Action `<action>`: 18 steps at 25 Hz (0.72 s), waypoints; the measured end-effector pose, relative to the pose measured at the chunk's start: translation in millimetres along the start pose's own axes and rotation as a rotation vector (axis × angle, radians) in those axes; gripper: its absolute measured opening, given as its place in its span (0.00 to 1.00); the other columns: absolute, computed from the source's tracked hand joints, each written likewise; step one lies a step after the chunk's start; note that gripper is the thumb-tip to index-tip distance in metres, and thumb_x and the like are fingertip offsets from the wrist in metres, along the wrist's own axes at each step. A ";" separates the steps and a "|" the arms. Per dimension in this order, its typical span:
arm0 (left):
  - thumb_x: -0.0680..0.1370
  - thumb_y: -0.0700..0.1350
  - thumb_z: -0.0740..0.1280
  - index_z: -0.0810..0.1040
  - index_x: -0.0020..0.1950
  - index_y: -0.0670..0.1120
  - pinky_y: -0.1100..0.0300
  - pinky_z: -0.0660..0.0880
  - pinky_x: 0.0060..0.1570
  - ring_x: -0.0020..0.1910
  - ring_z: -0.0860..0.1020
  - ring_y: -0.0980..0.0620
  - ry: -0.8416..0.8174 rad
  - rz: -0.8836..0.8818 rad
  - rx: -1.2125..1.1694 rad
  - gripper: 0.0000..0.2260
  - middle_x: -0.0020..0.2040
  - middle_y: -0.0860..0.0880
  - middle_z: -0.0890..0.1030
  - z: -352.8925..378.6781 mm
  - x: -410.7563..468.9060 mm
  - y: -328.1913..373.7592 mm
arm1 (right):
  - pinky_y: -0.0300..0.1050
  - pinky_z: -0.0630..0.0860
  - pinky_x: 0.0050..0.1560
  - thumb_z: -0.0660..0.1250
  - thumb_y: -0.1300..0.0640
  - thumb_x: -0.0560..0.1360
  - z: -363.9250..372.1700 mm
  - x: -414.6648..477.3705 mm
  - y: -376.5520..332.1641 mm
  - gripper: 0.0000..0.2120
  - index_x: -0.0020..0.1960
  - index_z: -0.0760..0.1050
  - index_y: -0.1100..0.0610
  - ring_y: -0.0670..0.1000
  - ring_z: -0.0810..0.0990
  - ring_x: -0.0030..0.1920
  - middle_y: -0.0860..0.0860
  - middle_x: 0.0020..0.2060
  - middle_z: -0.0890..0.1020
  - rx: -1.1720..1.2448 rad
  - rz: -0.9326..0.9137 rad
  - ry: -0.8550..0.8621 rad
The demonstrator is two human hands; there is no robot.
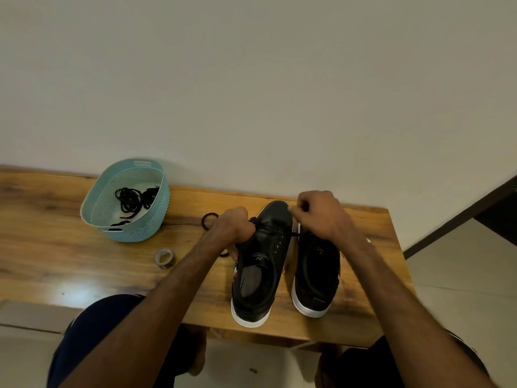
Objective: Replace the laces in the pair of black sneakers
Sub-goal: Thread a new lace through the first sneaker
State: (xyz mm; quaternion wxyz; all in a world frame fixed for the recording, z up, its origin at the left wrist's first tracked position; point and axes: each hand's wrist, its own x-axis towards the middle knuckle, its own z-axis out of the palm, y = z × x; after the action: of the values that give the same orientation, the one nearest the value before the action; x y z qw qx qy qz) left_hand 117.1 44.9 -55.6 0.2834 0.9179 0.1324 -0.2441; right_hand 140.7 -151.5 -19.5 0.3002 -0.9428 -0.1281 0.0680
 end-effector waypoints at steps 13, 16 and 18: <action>0.80 0.41 0.61 0.71 0.57 0.40 0.47 0.83 0.46 0.47 0.82 0.41 0.019 0.010 0.056 0.07 0.53 0.41 0.78 -2.8 -8.9 3.9 | 0.44 0.76 0.53 0.68 0.58 0.78 -2.0 3.5 -12.7 0.09 0.40 0.83 0.57 0.49 0.82 0.50 0.51 0.44 0.85 0.448 -0.192 -0.109; 0.81 0.41 0.61 0.71 0.59 0.40 0.47 0.81 0.52 0.52 0.81 0.41 0.031 0.026 0.114 0.08 0.57 0.40 0.77 -3.0 -9.6 6.3 | 0.49 0.80 0.54 0.60 0.58 0.81 -37.0 -2.3 -9.6 0.15 0.36 0.73 0.59 0.54 0.83 0.52 0.56 0.43 0.86 1.243 -0.052 0.045; 0.81 0.42 0.60 0.71 0.61 0.40 0.47 0.80 0.54 0.55 0.79 0.40 0.028 0.033 0.137 0.10 0.59 0.40 0.76 -3.1 -8.2 5.9 | 0.46 0.80 0.43 0.57 0.54 0.81 -48.7 -2.6 -6.3 0.16 0.34 0.66 0.54 0.51 0.81 0.35 0.51 0.30 0.79 1.647 0.045 0.176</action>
State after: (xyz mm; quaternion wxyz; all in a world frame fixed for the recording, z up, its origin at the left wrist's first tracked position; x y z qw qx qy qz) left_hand 113.5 41.1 -46.4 0.2222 0.9405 0.1043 -0.2348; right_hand 146.9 -173.9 23.7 0.9020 -0.4255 0.0056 0.0720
